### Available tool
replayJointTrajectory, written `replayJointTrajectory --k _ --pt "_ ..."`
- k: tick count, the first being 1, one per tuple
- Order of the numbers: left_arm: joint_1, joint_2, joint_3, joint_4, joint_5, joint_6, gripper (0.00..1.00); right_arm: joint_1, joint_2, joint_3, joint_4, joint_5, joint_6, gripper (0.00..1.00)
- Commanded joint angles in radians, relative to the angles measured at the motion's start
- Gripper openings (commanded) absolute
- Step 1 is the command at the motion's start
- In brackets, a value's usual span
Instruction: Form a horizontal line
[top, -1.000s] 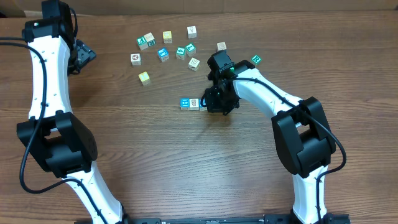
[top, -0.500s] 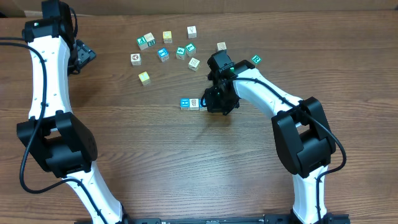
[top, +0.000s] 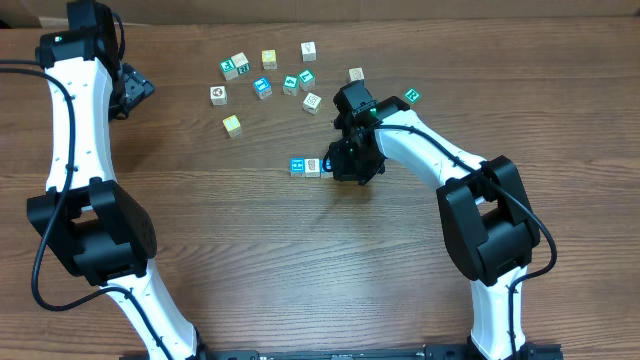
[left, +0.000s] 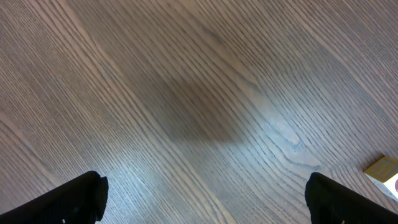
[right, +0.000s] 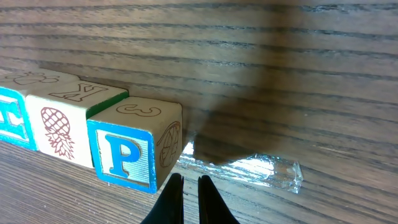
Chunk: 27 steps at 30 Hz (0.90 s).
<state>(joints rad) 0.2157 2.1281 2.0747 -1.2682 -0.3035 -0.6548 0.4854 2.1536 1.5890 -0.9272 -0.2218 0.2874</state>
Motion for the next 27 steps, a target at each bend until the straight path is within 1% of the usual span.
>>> replayJointTrajectory --k 1,27 --pt "-0.008 -0.007 0.006 -0.002 -0.011 0.004 1.00 0.005 0.001 0.020 0.005 -0.009 0.002 0.06" --pt "-0.008 -0.007 0.006 -0.002 -0.011 0.004 1.00 0.004 0.001 0.020 0.009 -0.009 0.032 0.06"
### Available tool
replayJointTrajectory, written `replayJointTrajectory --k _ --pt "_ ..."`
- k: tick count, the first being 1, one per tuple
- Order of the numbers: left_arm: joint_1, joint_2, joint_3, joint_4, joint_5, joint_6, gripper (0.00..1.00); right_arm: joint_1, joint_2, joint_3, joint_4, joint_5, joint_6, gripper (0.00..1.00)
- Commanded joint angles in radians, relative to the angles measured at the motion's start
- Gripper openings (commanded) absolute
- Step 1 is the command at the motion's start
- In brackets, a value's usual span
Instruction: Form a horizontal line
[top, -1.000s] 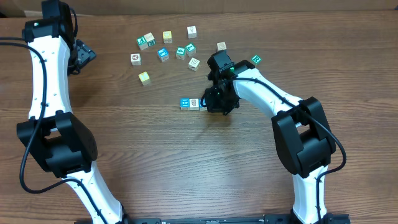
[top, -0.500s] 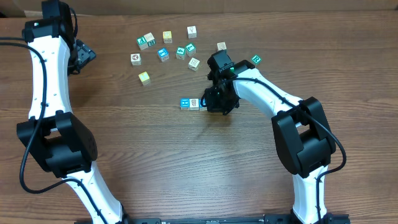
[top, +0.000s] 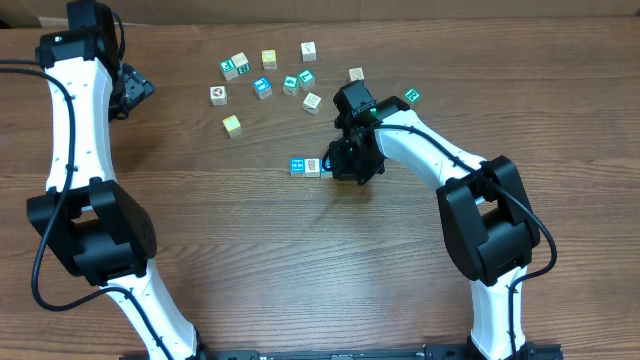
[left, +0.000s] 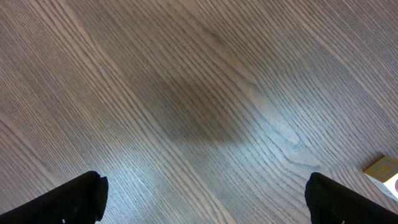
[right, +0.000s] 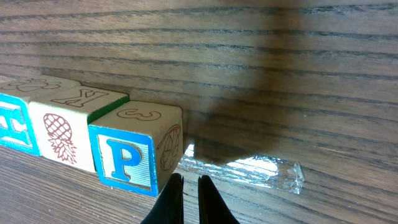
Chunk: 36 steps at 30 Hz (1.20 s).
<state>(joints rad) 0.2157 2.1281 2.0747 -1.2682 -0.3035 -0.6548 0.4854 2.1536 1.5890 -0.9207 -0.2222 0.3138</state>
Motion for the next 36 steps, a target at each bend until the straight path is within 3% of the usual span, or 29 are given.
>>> replayJointTrajectory --k 1,16,20,36 --pt "-0.008 -0.007 0.006 -0.002 -0.011 0.004 1.00 0.004 0.001 0.021 0.002 -0.009 0.005 0.06" --pt "-0.008 -0.007 0.006 -0.002 -0.011 0.004 1.00 0.004 0.001 0.021 0.003 -0.006 0.034 0.06" --pt "-0.008 -0.007 0.006 -0.002 -0.011 0.004 1.00 -0.002 0.001 0.021 0.006 0.070 0.034 0.06" --pt "-0.008 -0.007 0.006 -0.002 -0.011 0.004 1.00 0.008 0.001 0.021 0.008 -0.042 0.034 0.04"
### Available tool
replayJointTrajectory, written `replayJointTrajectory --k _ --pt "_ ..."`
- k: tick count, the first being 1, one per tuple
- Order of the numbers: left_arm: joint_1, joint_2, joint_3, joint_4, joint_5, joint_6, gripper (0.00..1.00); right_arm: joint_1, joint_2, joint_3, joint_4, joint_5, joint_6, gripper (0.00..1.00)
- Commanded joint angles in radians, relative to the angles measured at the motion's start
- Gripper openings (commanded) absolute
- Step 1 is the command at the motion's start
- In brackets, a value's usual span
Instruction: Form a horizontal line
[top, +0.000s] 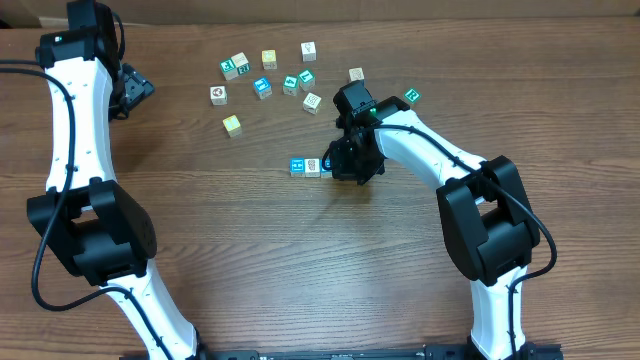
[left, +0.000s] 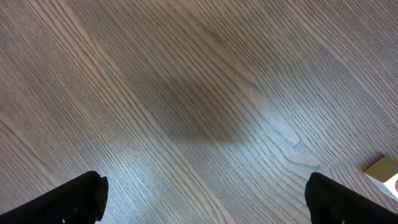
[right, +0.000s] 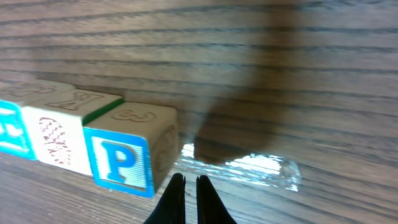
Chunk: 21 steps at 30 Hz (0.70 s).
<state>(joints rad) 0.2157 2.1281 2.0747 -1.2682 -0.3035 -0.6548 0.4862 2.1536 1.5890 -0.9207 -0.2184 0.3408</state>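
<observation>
Three wooden blocks stand in a touching row at mid-table: a blue-faced block (top: 297, 166), a pineapple block (top: 312, 166) and a blue "P" block (right: 118, 163). My right gripper (right: 185, 193) is shut with nothing in it, low on the table just off the P block's right end; from overhead it (top: 345, 165) covers that end of the row. My left gripper (left: 202, 199) is open over bare wood at the far left (top: 135, 90).
Several loose letter blocks (top: 265, 85) lie scattered at the back, one green block (top: 411, 96) apart on the right. A shiny strip of clear tape (right: 249, 168) lies on the wood beside the row. One block's corner (left: 384, 171) shows at the left wrist view's right edge.
The row sits slightly further left in the right wrist view and that view is blurred, so the right gripper has shifted a little. The left arm is unchanged.
At each moment the three blocks stood in a row, with the shut right gripper at the P block's right end. The row has drawn straighter against the gripper between the first moment and now. The left gripper stayed open at the far left.
</observation>
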Motion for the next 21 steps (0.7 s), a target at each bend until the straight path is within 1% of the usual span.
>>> replayJointTrajectory --k 1,10,15,17,18,20,21 --pt "-0.008 -0.007 0.006 -0.002 -0.011 0.004 1.00 0.008 0.001 0.021 0.008 -0.046 0.007 0.04" --pt "-0.008 -0.007 0.006 -0.002 -0.011 0.004 1.00 0.005 0.001 0.021 0.009 -0.032 0.003 0.04" --pt "-0.008 -0.007 0.006 -0.002 -0.011 0.004 1.00 0.000 0.001 0.023 -0.005 0.141 -0.007 0.04" --pt "-0.008 -0.007 0.006 -0.002 -0.011 0.004 1.00 -0.014 0.001 0.065 -0.013 0.158 -0.039 0.05" --pt "-0.008 -0.007 0.006 -0.002 -0.011 0.004 1.00 -0.026 0.001 0.113 -0.040 0.158 -0.046 0.10" --pt "-0.008 -0.007 0.006 -0.002 -0.011 0.004 1.00 -0.058 0.001 0.257 -0.134 0.172 -0.071 0.28" --pt "-0.008 -0.007 0.006 -0.002 -0.011 0.004 1.00 -0.072 0.001 0.324 -0.172 0.188 -0.084 0.34"
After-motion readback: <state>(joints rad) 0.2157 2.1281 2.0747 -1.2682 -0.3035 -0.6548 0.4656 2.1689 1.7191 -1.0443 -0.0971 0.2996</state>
